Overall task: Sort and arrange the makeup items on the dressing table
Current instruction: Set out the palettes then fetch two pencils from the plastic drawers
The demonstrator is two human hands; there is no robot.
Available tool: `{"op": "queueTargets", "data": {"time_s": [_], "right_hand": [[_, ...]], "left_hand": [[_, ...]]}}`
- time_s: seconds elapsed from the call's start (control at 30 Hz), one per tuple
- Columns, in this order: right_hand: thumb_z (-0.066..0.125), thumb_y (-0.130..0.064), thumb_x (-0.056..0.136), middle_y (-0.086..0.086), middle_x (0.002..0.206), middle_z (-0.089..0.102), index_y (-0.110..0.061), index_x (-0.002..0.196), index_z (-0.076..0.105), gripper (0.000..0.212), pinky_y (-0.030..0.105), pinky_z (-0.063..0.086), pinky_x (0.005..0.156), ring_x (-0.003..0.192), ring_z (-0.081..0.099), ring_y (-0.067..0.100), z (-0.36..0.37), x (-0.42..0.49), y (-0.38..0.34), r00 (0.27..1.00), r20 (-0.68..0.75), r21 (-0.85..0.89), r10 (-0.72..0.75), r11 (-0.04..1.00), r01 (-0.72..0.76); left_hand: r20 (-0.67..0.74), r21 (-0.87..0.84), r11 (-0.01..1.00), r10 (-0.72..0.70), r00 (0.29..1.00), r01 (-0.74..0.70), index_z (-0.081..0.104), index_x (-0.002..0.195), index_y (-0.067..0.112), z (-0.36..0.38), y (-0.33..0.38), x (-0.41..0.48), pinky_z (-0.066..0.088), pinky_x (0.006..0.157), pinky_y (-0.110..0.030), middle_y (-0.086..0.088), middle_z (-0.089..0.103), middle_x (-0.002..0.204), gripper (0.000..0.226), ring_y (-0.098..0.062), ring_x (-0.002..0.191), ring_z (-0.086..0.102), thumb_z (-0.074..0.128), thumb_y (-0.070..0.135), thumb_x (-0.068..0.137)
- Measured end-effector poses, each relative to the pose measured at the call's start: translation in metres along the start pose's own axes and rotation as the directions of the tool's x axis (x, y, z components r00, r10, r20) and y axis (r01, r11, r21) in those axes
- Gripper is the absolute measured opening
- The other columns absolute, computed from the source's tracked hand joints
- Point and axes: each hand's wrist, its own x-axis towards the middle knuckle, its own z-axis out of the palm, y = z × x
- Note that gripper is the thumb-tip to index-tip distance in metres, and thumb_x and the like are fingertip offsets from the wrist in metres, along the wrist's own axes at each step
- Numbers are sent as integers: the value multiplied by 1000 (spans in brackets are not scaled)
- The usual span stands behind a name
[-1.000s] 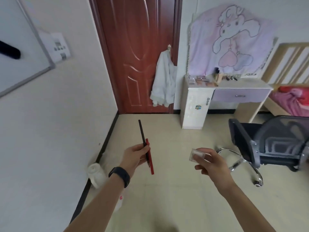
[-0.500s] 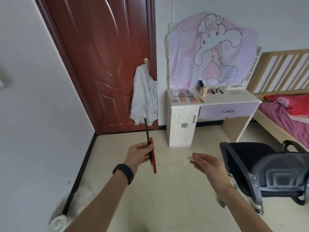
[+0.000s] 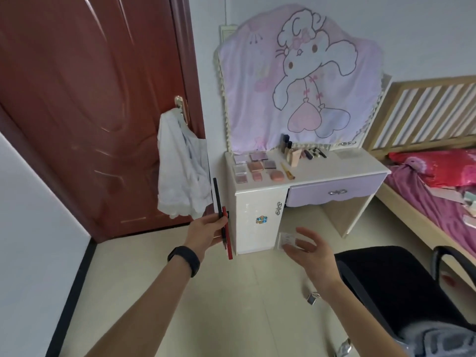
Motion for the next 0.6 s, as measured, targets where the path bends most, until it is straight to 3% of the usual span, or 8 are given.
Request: {"op": "queueTargets", "data": {"time_s": [0.1,0.17,0.27,0.37,0.43,0.5,0.6], "right_hand": [[80,-3,82,1,87,79,-17,107,69,31,17,58,69,74,73,12,-6,54,11,997,-37,-31,72,997,-73],[80,-7,81,3,84,79,-16,100,76,21,25,58,74,71,70,13,-12,91,23,991,-72,-78,115,990,-121],[81,-14,83,0,83,78,-24,87,80,11,39,57,84,75,70,15,-18,149,42,979,-116,-116,167,977,-180],[83,-24,83,-8,83,78,-33,81,81,10,35,56,77,74,68,10,-18,218,60,966,-141,-130,216,963,-234],[84,-29,81,-14,81,77,-35,85,80,8,24,50,64,66,66,0,-16,271,69,961,-122,-135,250,955,-265],[82,-26,83,-12,76,76,-30,93,79,11,19,47,54,57,62,0,-13,328,79,952,-97,-136,291,944,-302],[75,-14,90,1,70,72,-12,106,77,16,29,50,62,59,58,16,-7,409,91,933,-98,-180,346,916,-359]], "left_hand": [[51,30,999,-27,998,25,72,104,10,28,11,50,58,63,-23,3,78,84,14,-13,73,74,71,10,91],[54,34,998,-52,997,50,73,103,10,43,14,84,58,62,-22,1,78,85,13,-14,73,74,71,9,91],[51,47,995,-85,995,83,73,102,10,62,13,134,58,63,-22,-6,78,94,11,-18,78,74,70,8,91],[15,61,992,-113,993,112,73,99,10,78,12,192,57,63,-23,-10,75,97,9,-21,80,72,69,6,91],[-11,60,990,-126,992,126,72,101,9,87,14,232,59,66,-25,-13,74,102,10,-25,85,72,68,6,92],[-51,52,987,-151,987,154,72,107,7,94,17,271,60,73,-29,-14,74,105,15,-29,93,72,67,7,93],[-116,55,975,-206,972,214,72,111,6,103,24,320,60,77,-31,-14,75,106,18,-32,99,71,67,9,93]]}}
